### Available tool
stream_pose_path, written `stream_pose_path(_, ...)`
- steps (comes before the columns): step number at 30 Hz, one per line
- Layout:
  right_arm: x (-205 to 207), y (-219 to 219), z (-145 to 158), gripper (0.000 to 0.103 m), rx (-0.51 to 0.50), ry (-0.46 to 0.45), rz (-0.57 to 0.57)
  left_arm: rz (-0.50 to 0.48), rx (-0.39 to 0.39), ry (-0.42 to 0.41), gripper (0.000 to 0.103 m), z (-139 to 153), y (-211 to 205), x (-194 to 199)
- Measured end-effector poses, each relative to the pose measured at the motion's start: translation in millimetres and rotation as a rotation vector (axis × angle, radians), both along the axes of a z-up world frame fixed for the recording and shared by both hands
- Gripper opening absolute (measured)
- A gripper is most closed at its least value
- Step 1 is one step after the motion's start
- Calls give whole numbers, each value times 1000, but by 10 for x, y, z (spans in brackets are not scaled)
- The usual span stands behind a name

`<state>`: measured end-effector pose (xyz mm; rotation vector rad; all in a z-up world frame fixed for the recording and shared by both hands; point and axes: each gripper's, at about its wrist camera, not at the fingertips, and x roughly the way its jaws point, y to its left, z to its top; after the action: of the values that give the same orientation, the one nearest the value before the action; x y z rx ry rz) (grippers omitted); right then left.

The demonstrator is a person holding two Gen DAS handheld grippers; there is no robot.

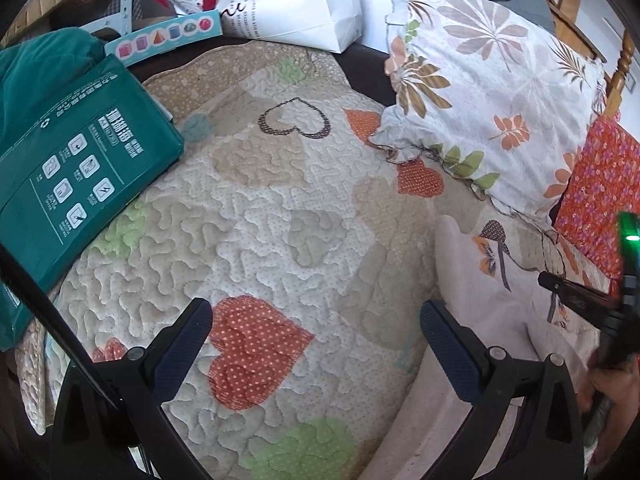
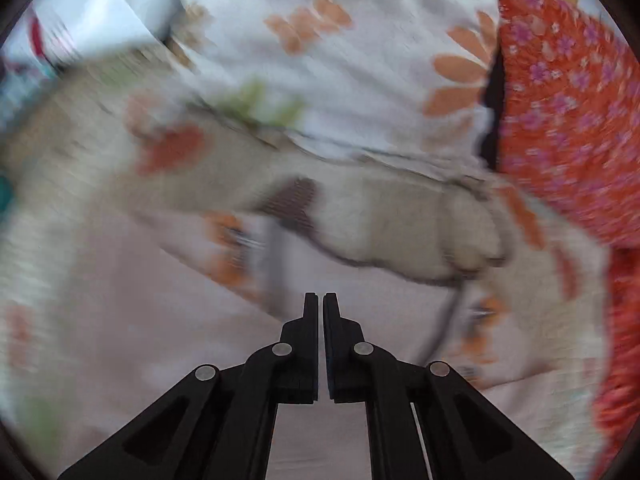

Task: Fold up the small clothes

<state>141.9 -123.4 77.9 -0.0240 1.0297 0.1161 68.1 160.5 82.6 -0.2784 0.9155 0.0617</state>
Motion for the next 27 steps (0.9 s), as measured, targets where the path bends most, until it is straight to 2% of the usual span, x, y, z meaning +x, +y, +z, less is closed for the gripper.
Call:
stream_pose_path(2,-123,215,14,26,149,44,96,17,-1,5,103,-1,63,4)
stream_pose_path(3,-172,313,-18,40,190,64,134,28,-8,6,103,-3,103,-1)
stream_pose_path(6,-301,641,-174,43,216,111,228,59,-32,8,103,-8,219,-21)
stream_pose_path(7,-313,737,-244,43,194,119,249,73,-33,10,103,-12,258,-26)
stream_pose_path(9,-333,912,-420,43,84,129,264,85,-30,14,103,-20,299,-33)
stream_pose_path(10,-323,967,-521,33,32,142,263,87,-32,16,103,-23,315,-36)
stream_pose_path(12,-311,986,-603,10,48,150,253,85,-38,19,103,-24,343,-49)
stream_pose_path(15,-302,1000,-560,10,119,127,229,94,-32,3,103,12,388,-72)
stream_pose_path(17,-235,1044,-524,9,234,133,215,116,-13,-19,103,63,426,-102)
stream_pose_path(19,-155,1134,-549,2,313,144,205,135,13,-44,103,111,446,-130)
stream_pose_path(21,-110,1320,-621,2,421,190,228,148,49,-60,103,138,454,-150)
stream_pose_path(22,-91,1430,-691,2,441,227,239,149,63,-60,103,141,458,-151)
stream_pose_path(23,-106,1503,-705,2,412,231,233,150,71,-59,103,138,459,-147)
stream_pose_path(25,-189,1543,-631,3,389,195,247,151,76,-48,103,116,463,-132)
stream_pose_path(27,-324,1385,-409,3,392,148,255,146,62,-45,103,107,468,-129)
